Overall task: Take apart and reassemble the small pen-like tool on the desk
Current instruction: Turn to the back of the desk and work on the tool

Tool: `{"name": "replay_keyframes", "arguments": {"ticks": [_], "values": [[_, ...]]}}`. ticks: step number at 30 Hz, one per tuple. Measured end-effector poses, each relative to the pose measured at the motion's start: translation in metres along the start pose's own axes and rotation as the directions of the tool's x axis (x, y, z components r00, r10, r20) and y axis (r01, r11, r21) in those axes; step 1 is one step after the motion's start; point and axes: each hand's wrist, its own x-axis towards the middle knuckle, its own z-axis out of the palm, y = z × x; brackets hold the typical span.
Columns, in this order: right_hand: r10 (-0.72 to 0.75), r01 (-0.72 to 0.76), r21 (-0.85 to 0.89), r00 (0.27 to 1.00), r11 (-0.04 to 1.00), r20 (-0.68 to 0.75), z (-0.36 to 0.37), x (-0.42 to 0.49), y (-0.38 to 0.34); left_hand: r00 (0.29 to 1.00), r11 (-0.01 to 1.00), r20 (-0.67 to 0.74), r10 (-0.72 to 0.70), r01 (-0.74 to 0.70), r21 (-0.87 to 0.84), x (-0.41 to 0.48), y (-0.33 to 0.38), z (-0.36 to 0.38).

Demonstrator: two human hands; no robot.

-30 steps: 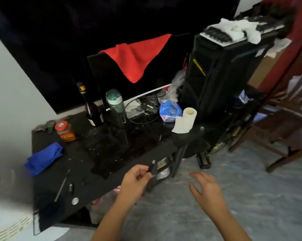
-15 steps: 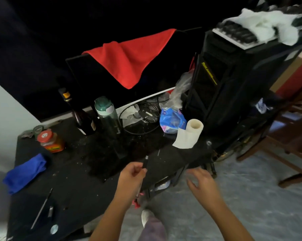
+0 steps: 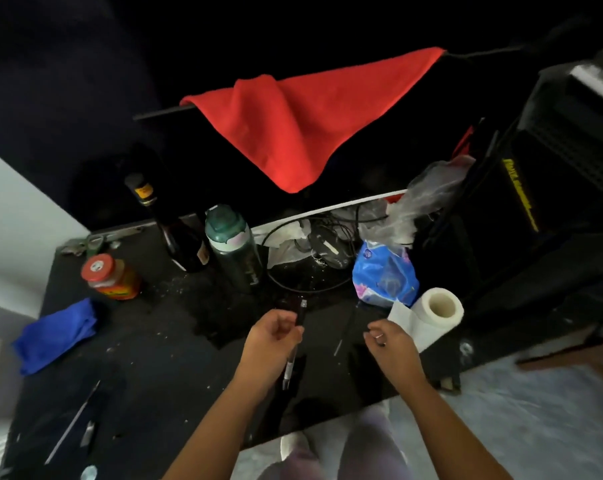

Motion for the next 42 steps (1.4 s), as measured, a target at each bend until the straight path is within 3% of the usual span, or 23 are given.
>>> {"name": "replay_keyframes", "arguments": {"ticks": [6, 12, 16, 21, 27, 34, 38, 42], "values": [[0.096, -0.092, -0.051, 0.992, 0.994, 0.082, 0.028, 0.051, 0.013, 0.993, 1.000, -0.119, -0.025, 0.026, 0.010, 0.006, 0.000, -0.001], [0.152, -0.147, -0.215, 0.988, 0.966, 0.006, 0.051, 0.067, 0.012, 0.983, 0.998, -0.176, -0.056, 0.055, -0.008, 0.004, -0.008, -0.002], [0.165, -0.166, -0.329, 0.986, 0.930, -0.031, 0.061, 0.069, 0.007, 0.984, 0.997, -0.164, -0.076, 0.074, -0.015, -0.004, -0.011, -0.003], [0.223, -0.214, -0.334, 0.975, 0.918, -0.013, 0.064, 0.062, 0.009, 0.980, 0.997, -0.186, -0.070, 0.066, -0.028, -0.008, -0.014, -0.007], [0.323, -0.262, -0.365, 0.939, 0.894, 0.118, 0.054, 0.045, 0.014, 0.988, 0.997, -0.144, -0.060, 0.053, -0.048, -0.013, -0.013, -0.008], [0.185, -0.191, 0.047, 0.977, 0.980, 0.106, 0.017, 0.025, -0.013, 0.998, 1.000, -0.069, -0.003, 0.002, -0.023, -0.009, -0.008, -0.011], [0.163, -0.174, 0.390, 0.985, 0.904, 0.064, -0.014, 0.007, -0.055, 0.999, 0.998, -0.002, 0.046, -0.046, -0.052, -0.007, 0.004, -0.010], [0.135, -0.114, 0.601, 0.991, 0.791, 0.010, -0.039, -0.005, -0.087, 0.991, 0.992, 0.081, 0.105, -0.098, -0.079, -0.005, 0.019, -0.010]]}}
